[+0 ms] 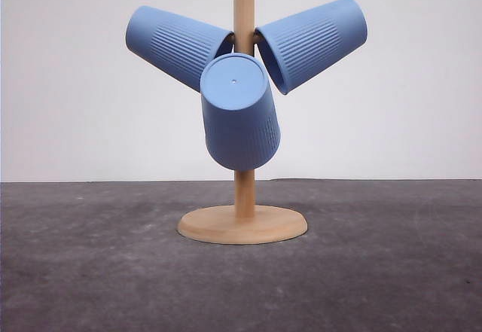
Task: Place three cups
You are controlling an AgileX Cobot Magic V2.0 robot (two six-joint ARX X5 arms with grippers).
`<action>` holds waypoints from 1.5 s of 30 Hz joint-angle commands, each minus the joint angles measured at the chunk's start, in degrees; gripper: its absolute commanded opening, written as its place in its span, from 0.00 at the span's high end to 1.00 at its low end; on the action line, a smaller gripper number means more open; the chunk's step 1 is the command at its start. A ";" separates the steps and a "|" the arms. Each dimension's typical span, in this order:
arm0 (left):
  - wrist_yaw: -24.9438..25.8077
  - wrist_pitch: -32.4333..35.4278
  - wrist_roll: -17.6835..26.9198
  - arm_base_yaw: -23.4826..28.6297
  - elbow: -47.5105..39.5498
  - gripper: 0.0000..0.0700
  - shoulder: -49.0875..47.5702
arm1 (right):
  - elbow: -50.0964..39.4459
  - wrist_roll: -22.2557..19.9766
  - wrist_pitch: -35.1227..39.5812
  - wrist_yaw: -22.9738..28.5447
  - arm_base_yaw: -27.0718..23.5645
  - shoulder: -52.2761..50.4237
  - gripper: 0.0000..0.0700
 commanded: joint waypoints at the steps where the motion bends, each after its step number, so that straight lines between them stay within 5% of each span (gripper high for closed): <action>1: -0.20 -0.20 0.36 0.11 -0.83 1.00 -0.07 | -0.09 0.76 0.70 0.00 -0.02 0.07 0.99; 45: -0.20 -0.20 0.36 0.11 -0.83 1.00 -0.07 | -0.09 0.76 0.70 0.00 -0.02 0.07 0.99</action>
